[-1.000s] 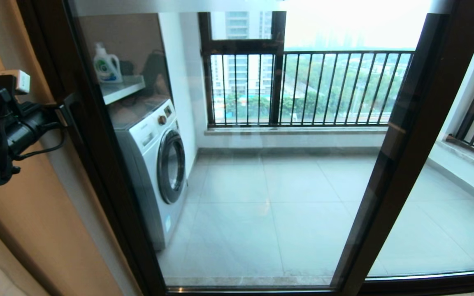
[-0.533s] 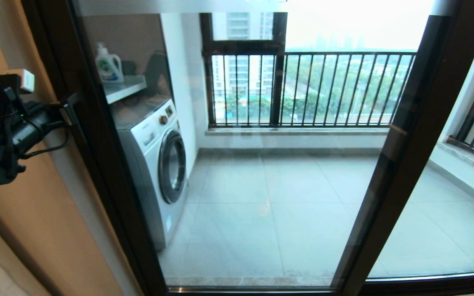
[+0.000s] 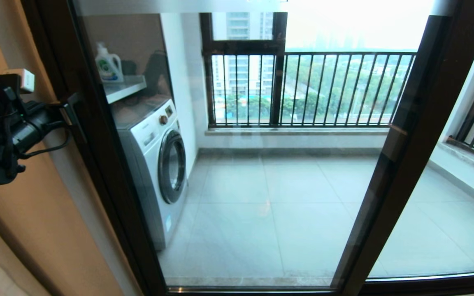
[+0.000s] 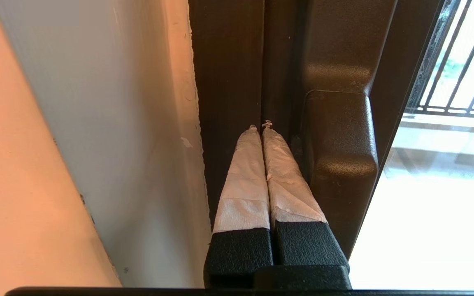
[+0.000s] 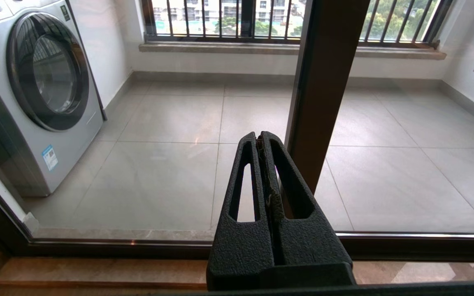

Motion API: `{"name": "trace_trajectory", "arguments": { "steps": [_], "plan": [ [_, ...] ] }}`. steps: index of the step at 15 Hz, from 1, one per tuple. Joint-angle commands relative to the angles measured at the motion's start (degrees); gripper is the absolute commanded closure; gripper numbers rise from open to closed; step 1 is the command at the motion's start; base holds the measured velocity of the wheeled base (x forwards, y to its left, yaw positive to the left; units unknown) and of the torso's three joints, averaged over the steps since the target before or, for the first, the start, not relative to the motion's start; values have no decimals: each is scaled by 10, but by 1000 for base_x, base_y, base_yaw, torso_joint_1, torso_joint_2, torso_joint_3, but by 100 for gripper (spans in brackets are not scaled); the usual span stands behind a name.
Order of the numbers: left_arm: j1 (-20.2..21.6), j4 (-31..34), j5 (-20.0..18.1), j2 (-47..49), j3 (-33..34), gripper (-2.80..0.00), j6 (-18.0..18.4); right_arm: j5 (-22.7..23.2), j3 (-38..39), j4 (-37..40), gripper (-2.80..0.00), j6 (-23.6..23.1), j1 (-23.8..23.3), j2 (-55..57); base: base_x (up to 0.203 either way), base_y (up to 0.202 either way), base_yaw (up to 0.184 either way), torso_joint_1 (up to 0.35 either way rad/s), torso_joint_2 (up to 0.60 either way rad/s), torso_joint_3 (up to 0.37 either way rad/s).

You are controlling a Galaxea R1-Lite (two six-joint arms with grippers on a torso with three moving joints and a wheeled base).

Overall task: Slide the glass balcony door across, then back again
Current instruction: Open the slid door

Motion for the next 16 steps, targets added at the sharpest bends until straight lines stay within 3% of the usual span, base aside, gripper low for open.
{"name": "trace_trajectory", "arguments": {
  "steps": [1, 16],
  "plan": [
    [-37, -5, 8, -2, 1, 0, 0, 0, 7, 0, 0, -1, 0, 0, 0, 0, 0, 0, 0, 0],
    [-80, -6, 10, -16, 17, 0, -1, 0, 7, 0, 0, -1, 0, 0, 0, 0, 0, 0, 0, 0]
  ]
}}
